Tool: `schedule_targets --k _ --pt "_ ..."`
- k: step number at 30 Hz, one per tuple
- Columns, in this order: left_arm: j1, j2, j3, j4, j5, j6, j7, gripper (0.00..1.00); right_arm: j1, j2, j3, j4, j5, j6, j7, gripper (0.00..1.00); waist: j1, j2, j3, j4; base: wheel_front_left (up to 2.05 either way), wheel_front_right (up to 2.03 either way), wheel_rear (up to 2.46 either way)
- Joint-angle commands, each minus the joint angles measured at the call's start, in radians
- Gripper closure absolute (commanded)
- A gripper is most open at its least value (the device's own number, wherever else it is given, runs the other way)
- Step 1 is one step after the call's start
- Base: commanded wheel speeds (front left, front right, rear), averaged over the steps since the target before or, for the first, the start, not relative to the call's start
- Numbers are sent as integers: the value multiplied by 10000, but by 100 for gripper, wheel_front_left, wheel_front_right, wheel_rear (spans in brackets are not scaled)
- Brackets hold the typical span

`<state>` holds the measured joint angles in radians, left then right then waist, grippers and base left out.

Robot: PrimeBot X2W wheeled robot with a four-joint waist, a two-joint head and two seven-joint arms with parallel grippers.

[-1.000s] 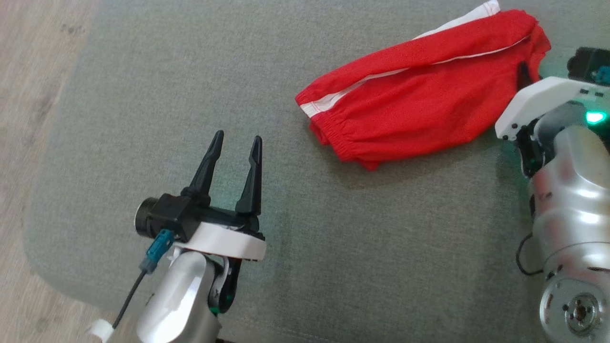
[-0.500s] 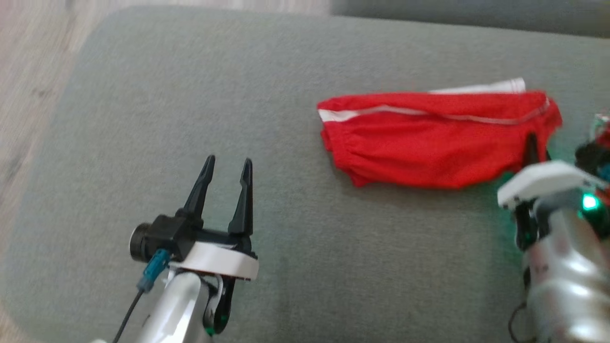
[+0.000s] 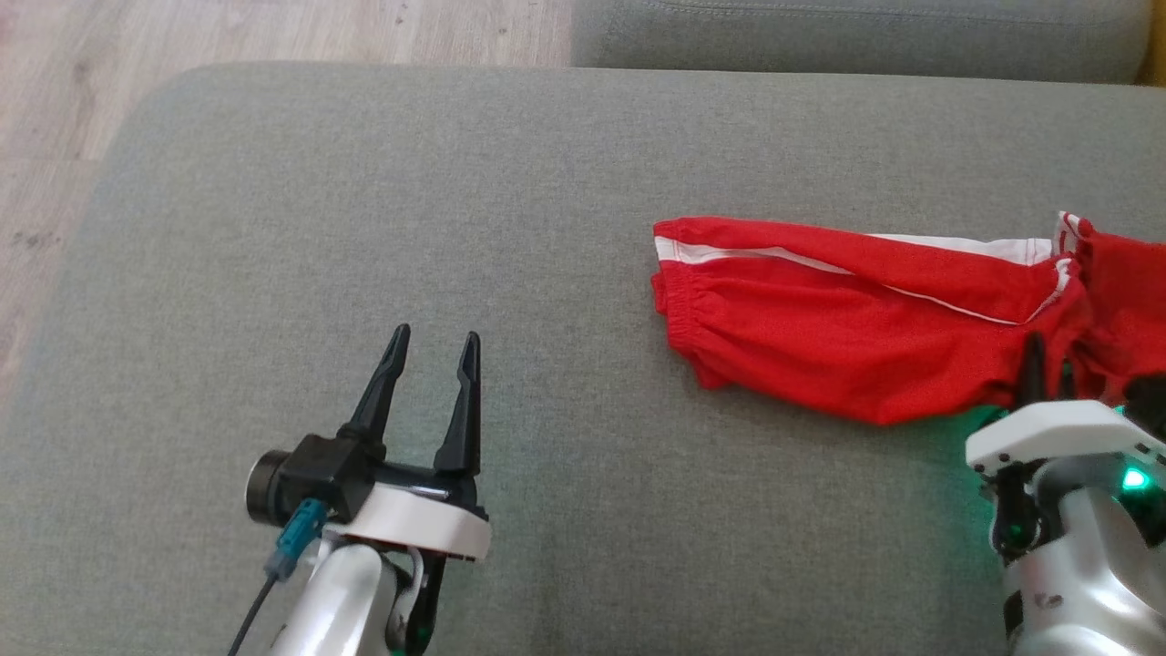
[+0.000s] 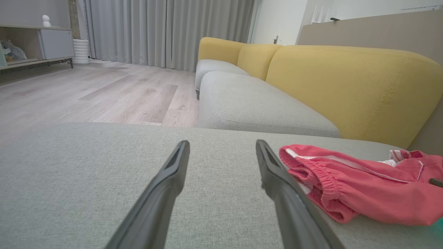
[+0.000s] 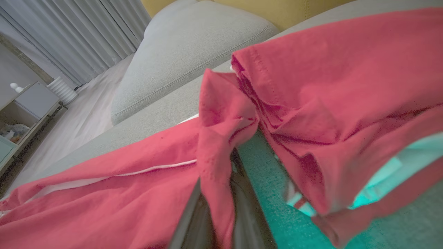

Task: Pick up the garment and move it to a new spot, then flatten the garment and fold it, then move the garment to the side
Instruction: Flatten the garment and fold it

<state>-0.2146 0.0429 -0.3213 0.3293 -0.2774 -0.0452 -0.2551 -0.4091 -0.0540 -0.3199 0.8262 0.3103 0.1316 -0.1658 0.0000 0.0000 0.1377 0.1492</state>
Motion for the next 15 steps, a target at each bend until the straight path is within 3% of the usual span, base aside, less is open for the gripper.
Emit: schedule_targets --k 1,15 --pt "-162 74 368 -254 121 -47 -66 0 -239 35 521 -427 215 -9 -107 100 0 0 30 -4 0 0 0" --pt "-160 74 303 3 235 -138 -67 0 -923 37 3170 -1365 1816 -9 -827 100 0 0 -329 310 0 0 0"
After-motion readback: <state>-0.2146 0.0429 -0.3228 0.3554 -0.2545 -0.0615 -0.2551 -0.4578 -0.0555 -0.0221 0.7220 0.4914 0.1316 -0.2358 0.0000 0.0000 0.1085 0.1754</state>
